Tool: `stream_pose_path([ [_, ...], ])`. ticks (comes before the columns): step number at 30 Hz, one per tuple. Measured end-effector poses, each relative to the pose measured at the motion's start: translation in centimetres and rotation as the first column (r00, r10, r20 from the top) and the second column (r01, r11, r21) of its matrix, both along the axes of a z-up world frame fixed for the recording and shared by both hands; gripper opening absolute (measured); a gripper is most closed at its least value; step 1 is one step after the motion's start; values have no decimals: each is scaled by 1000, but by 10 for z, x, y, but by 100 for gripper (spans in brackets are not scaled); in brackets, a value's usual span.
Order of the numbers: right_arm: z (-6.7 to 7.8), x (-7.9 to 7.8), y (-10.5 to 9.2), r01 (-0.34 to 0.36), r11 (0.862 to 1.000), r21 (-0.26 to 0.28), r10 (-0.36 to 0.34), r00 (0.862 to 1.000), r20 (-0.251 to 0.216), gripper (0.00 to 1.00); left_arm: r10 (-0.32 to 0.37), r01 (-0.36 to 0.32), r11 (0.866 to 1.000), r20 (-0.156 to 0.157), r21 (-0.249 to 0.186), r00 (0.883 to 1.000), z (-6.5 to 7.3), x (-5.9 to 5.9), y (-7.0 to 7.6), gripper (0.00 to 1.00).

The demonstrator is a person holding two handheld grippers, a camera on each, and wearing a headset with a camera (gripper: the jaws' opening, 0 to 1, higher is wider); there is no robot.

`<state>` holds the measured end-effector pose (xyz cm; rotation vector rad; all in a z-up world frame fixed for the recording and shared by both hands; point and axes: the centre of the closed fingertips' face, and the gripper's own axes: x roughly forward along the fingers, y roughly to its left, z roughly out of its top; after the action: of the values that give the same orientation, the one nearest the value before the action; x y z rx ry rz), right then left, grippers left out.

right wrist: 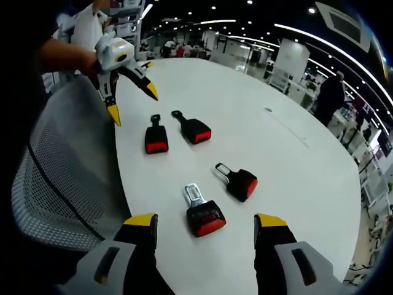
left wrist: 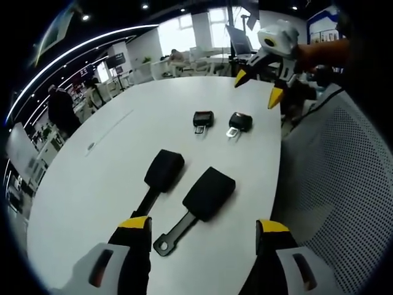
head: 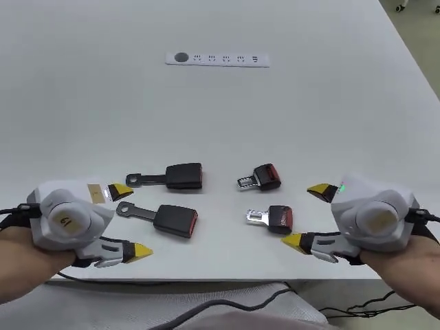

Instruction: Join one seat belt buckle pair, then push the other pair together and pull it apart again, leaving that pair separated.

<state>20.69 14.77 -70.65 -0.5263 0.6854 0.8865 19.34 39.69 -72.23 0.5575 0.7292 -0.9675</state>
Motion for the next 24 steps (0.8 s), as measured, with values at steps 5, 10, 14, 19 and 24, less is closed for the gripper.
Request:
stream_pose_path([
  [5, -16, -3, 2, -51, 998, -35, 50, 998, -34, 55, -38, 39, 999, -12, 27, 999, -8, 0, -9, 65],
  [10, -20, 3, 11, -80, 996, -41, 79, 996, -43, 52, -98, 98, 994, -9, 47, 995, -15, 9, -24, 61],
  [14, -29, 5, 15, -116, 992, -52, 113, 992, -62, 45, -161, 162, 983, -15, 88, 987, -25, 14, -33, 58],
  [19, -40, 8, 14, -143, 987, -78, 136, 987, -88, 43, -219, 221, 968, -31, 121, 975, -33, 17, -40, 53],
  [24, -58, 10, 8, -169, 980, -103, 157, 981, -117, 41, -253, 257, 955, -50, 145, 966, -41, 17, -42, 51],
])
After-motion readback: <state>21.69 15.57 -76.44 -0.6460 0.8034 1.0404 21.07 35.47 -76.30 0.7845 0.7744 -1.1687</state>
